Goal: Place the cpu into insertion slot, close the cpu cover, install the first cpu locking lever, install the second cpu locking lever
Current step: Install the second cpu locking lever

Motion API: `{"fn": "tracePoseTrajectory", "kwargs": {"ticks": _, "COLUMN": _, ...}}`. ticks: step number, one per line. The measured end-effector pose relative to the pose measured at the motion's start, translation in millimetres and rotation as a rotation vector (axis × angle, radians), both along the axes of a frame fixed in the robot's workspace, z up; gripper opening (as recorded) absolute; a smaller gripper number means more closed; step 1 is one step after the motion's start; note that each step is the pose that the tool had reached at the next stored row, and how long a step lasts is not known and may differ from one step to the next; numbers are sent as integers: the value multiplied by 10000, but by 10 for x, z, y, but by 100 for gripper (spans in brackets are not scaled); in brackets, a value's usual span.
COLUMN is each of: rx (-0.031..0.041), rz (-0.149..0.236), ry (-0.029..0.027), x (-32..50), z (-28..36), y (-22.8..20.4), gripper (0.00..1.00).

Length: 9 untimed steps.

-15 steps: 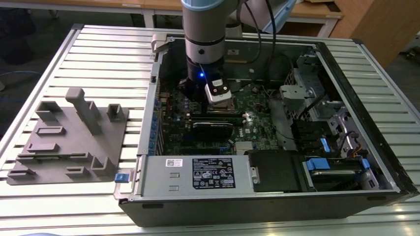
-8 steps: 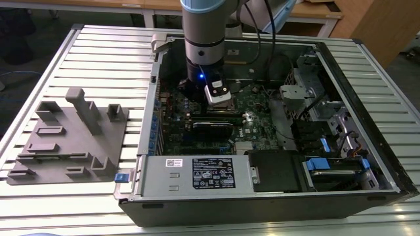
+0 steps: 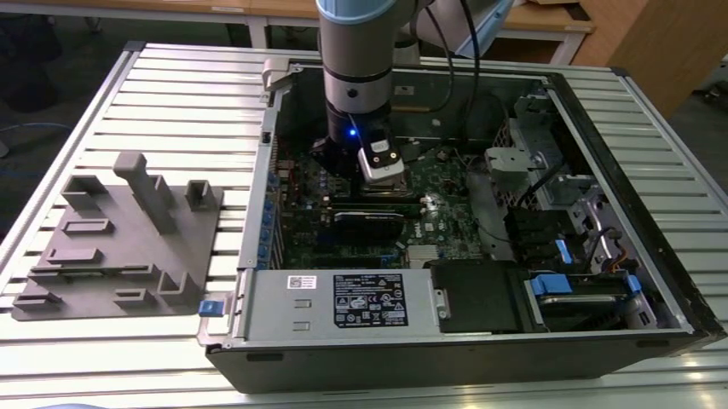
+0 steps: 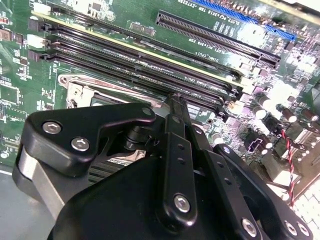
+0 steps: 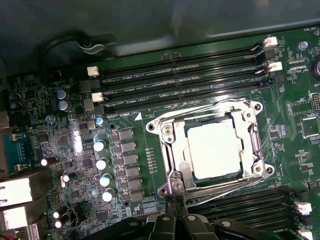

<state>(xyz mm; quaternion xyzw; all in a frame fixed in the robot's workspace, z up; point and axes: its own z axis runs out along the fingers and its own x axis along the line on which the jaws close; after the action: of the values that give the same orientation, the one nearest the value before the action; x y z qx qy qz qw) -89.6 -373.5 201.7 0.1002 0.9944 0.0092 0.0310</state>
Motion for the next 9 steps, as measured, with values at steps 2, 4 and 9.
{"fn": "tracePoseTrajectory", "kwargs": {"ticks": 2, "rx": 13, "rz": 22, "ry": -1, "x": 1, "z": -4, "y": -1, "gripper": 11}}
{"fn": "tracePoseTrajectory", "kwargs": {"ticks": 4, "rx": 13, "rz": 44, "ry": -1, "x": 0, "z": -5, "y": -1, "gripper": 11}}
{"fn": "tracePoseTrajectory", "kwargs": {"ticks": 9, "rx": 47, "rz": 70, "ry": 0, "x": -1, "z": -11, "y": -2, "gripper": 11}}
